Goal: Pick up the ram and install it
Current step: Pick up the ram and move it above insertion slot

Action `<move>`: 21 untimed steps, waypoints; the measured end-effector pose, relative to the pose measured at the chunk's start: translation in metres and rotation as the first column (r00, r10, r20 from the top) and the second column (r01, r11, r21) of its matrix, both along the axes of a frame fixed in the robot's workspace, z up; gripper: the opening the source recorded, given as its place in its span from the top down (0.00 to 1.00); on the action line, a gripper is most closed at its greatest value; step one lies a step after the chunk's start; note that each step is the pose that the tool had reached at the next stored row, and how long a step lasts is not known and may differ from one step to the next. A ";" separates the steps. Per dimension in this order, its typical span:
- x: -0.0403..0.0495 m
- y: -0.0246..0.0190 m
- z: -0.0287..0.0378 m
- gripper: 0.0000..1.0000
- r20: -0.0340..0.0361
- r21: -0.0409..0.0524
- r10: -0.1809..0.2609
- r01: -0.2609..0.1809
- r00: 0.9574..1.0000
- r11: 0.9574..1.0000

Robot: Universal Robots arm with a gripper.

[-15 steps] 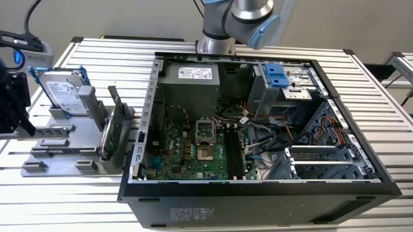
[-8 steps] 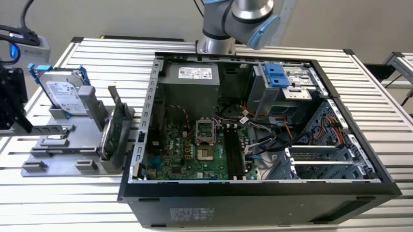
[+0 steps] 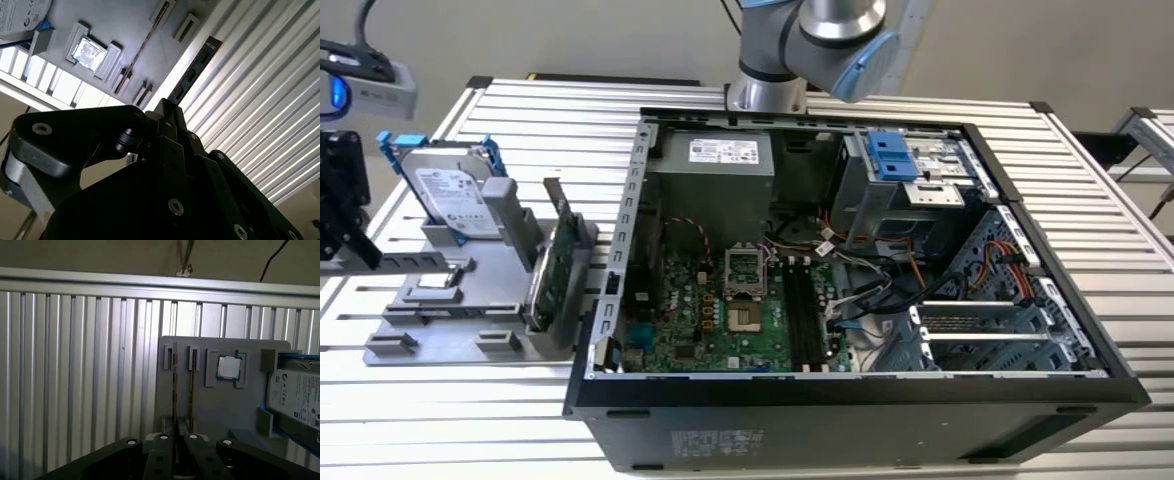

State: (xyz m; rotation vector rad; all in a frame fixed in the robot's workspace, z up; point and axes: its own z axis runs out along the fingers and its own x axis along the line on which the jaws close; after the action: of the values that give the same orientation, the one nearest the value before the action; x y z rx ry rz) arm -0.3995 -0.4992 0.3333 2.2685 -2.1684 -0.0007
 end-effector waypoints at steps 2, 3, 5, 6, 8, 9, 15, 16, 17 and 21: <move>-0.0001 0.0000 0.0018 1.00 0.000 0.000 0.000 0.000 1.000 1.000; -0.0001 0.0000 0.0028 1.00 0.000 0.000 0.000 0.000 1.000 1.000; -0.0002 0.0000 0.0048 1.00 0.000 0.000 0.000 0.000 1.000 1.000; -0.0002 0.0000 0.0059 1.00 0.000 0.000 0.000 0.000 1.000 1.000; -0.0003 0.0000 0.0081 1.00 0.000 0.000 0.000 0.000 1.000 1.000; -0.0003 0.0000 0.0091 1.00 0.000 0.000 0.000 0.000 1.000 1.000; -0.0006 0.0000 0.0158 1.00 0.000 0.000 0.000 0.000 1.000 1.000; -0.0007 0.0000 0.0169 1.00 0.000 0.000 0.000 0.000 1.000 1.000; -0.0007 0.0000 0.0179 1.00 0.000 0.000 0.000 0.000 1.000 1.000; -0.0009 0.0000 0.0221 1.00 0.000 0.000 0.000 0.000 1.000 1.000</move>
State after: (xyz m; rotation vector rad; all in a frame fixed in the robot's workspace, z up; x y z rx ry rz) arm -0.4004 -0.4992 0.3554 2.2685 -2.1684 -0.0007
